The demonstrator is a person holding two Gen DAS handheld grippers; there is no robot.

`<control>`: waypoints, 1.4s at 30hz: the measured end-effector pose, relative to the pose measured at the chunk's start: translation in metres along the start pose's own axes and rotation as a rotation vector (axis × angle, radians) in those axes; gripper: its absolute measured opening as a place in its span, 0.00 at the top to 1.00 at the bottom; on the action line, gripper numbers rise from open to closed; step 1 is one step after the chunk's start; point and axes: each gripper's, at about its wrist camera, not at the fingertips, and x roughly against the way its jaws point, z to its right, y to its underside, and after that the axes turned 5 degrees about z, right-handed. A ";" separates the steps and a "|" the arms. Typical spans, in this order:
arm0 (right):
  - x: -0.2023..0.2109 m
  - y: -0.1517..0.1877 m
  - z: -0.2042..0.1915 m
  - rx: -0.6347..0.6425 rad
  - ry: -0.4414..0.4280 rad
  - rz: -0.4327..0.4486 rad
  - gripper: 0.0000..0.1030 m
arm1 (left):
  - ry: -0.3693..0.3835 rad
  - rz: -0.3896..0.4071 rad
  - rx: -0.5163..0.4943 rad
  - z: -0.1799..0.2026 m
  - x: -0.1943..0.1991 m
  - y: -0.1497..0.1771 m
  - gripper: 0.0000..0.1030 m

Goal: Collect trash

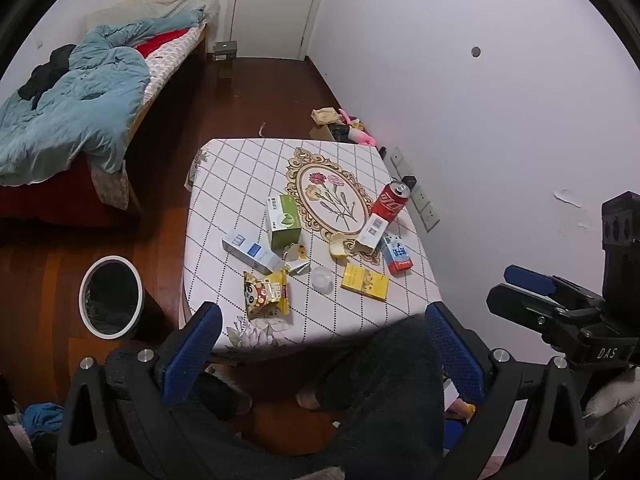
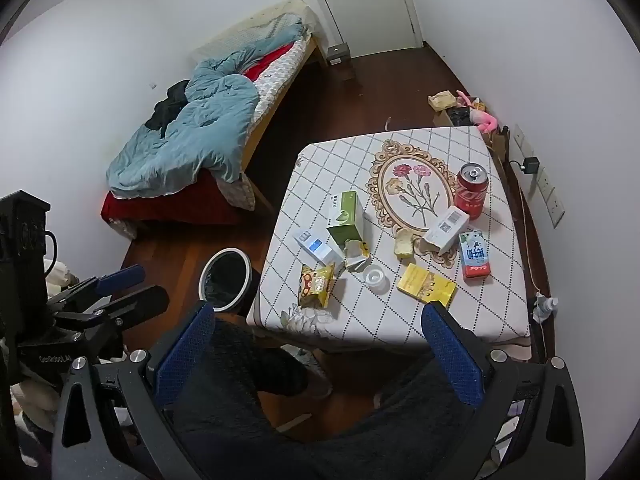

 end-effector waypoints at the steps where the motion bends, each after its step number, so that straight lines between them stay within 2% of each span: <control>1: 0.000 0.000 0.000 0.000 -0.003 0.005 0.00 | -0.001 0.002 0.000 0.000 0.001 0.000 0.00; 10: -0.010 0.004 -0.019 0.011 -0.005 0.006 0.00 | 0.004 0.016 0.006 0.015 -0.006 0.004 0.00; 13: -0.011 0.001 -0.005 -0.006 -0.028 0.002 0.00 | 0.022 0.016 0.015 0.008 -0.001 -0.003 0.00; 42: -0.001 -0.006 -0.014 0.023 -0.054 0.002 0.00 | 0.068 0.025 0.012 0.008 0.007 -0.002 0.00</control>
